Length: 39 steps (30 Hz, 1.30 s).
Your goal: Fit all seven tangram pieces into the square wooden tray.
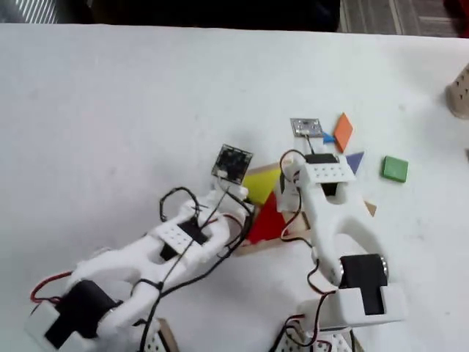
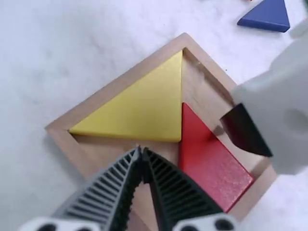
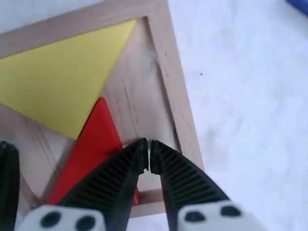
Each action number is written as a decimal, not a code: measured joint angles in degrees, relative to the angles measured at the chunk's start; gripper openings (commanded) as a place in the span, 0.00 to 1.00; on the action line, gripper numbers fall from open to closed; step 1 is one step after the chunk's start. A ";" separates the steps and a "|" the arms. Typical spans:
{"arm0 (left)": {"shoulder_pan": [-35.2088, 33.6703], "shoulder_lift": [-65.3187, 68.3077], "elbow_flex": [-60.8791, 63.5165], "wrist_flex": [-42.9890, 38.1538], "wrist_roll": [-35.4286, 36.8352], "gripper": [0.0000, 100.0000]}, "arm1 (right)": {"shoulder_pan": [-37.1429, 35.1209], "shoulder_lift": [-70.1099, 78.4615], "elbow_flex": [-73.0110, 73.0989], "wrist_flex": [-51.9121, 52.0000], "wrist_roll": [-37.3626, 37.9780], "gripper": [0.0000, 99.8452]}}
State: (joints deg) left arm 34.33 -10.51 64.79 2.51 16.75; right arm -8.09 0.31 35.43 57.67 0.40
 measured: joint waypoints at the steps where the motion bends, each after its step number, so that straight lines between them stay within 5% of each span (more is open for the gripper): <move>1: 0.00 1.05 -0.70 0.09 0.18 0.02 | 0.09 0.26 0.00 0.09 0.00 0.02; 13: 0.97 12.40 -17.41 17.85 6.33 0.02 | 0.18 0.44 0.00 2.11 0.00 0.02; 23: 0.79 18.81 -20.13 7.47 14.33 0.02 | 0.35 0.44 0.00 2.11 -0.35 0.02; 39: -6.68 22.33 -28.40 0.00 16.18 0.02 | 0.26 0.44 0.00 2.20 -0.35 0.02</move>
State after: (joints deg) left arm 27.65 11.82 36.40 2.51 32.92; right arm -7.82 0.75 35.43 59.87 0.04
